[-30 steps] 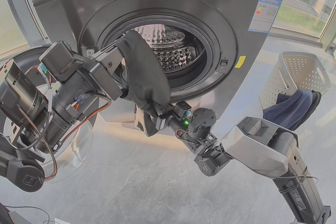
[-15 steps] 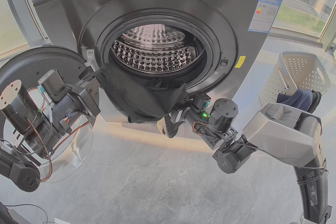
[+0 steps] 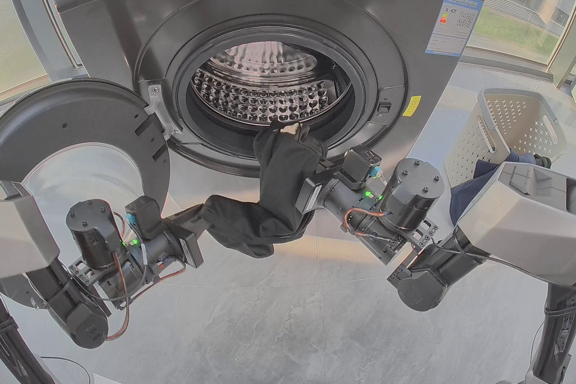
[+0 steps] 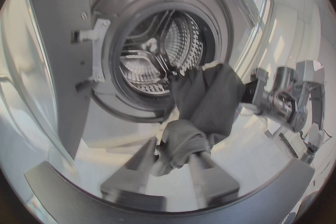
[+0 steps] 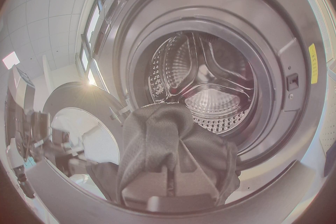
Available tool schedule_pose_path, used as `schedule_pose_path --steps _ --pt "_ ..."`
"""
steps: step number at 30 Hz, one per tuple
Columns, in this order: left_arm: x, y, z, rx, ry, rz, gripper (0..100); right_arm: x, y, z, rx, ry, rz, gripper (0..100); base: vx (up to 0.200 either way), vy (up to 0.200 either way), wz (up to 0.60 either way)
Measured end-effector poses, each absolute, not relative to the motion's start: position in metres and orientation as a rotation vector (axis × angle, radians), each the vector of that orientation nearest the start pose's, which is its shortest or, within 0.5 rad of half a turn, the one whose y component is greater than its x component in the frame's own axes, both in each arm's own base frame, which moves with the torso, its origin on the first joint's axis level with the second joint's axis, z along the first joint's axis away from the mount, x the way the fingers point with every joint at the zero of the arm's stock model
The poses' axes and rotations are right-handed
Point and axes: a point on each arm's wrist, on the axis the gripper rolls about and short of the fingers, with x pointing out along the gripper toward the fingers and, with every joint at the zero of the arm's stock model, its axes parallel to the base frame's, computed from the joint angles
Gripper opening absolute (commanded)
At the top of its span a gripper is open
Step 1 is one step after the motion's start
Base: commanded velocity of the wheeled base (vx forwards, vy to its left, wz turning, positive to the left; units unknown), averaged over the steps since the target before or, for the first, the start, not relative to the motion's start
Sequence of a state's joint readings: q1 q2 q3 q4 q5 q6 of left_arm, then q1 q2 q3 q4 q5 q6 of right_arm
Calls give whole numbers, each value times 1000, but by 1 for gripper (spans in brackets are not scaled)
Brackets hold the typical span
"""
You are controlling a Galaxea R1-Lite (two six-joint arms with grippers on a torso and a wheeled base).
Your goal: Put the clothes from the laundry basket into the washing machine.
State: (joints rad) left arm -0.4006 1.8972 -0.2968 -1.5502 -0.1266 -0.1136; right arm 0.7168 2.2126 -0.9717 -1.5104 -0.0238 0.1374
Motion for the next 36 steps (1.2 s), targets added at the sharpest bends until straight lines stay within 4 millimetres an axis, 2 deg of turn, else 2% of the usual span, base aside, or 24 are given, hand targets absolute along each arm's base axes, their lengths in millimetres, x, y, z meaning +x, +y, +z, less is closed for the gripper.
schedule_pose_path --steps 7,14,22,26,36 --pt "233 -118 78 -82 198 -598 100 308 269 143 253 -259 708 0 0 0 0" --pt "223 -129 68 -38 242 -666 100 310 274 152 272 -296 711 0 0 0 0" --pt "221 -136 54 12 288 -697 100 315 274 161 281 -316 704 0 0 0 0" --pt "230 -143 56 5 254 -697 100 314 275 161 283 -318 707 0 0 0 0" --pt "281 -173 93 -71 2 -696 100 305 283 154 286 -289 719 0 0 0 0"
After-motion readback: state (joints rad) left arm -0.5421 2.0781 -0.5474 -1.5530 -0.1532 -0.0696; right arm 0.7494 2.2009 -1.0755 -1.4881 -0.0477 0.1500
